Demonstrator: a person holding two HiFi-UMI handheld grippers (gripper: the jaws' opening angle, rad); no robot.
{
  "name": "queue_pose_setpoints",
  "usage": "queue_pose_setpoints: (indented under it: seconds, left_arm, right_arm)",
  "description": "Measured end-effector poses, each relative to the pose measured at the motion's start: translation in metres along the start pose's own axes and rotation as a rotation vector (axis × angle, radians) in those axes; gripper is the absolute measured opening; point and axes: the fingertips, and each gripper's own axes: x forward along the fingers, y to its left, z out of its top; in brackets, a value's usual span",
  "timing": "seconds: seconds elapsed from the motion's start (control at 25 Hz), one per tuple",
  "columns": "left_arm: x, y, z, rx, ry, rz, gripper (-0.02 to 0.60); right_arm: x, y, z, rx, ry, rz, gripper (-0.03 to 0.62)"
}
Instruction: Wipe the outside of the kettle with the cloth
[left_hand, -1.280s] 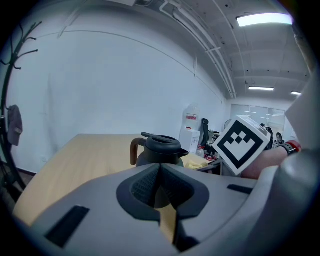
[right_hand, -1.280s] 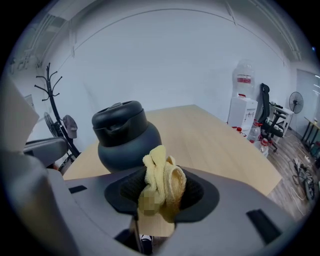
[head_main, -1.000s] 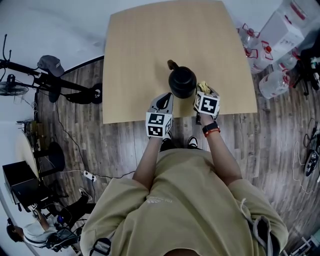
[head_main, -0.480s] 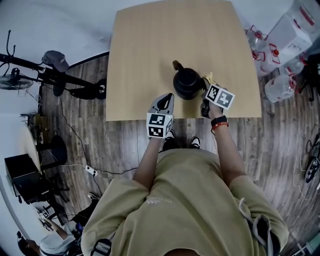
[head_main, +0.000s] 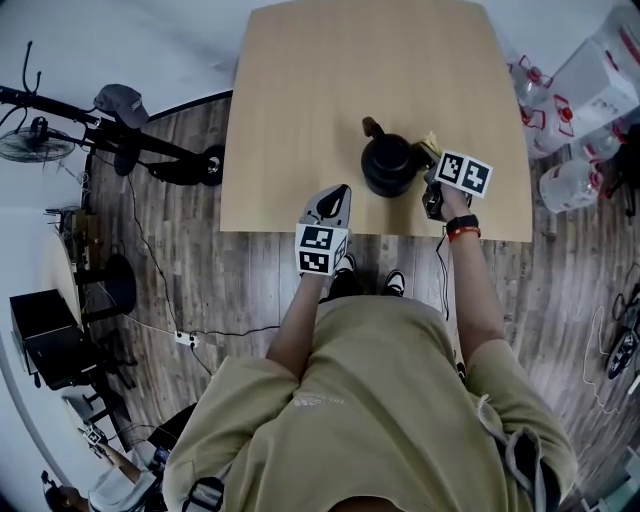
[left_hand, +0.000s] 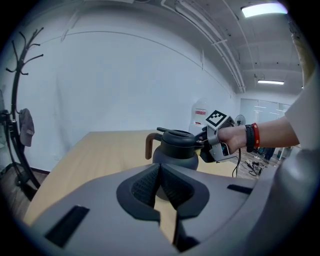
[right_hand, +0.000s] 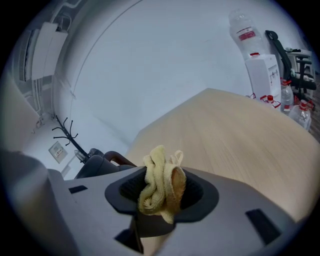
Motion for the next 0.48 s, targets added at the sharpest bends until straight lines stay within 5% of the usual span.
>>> queue_pose_setpoints:
  seconds: [0.48]
  left_arm:
    - [-0.019,0.003,0.000,0.005,-0.024,-0.026,0.025]
  right_arm:
    - [-0.042,0.003,-0.017,-0.031,-0.057,-0.033,0.166]
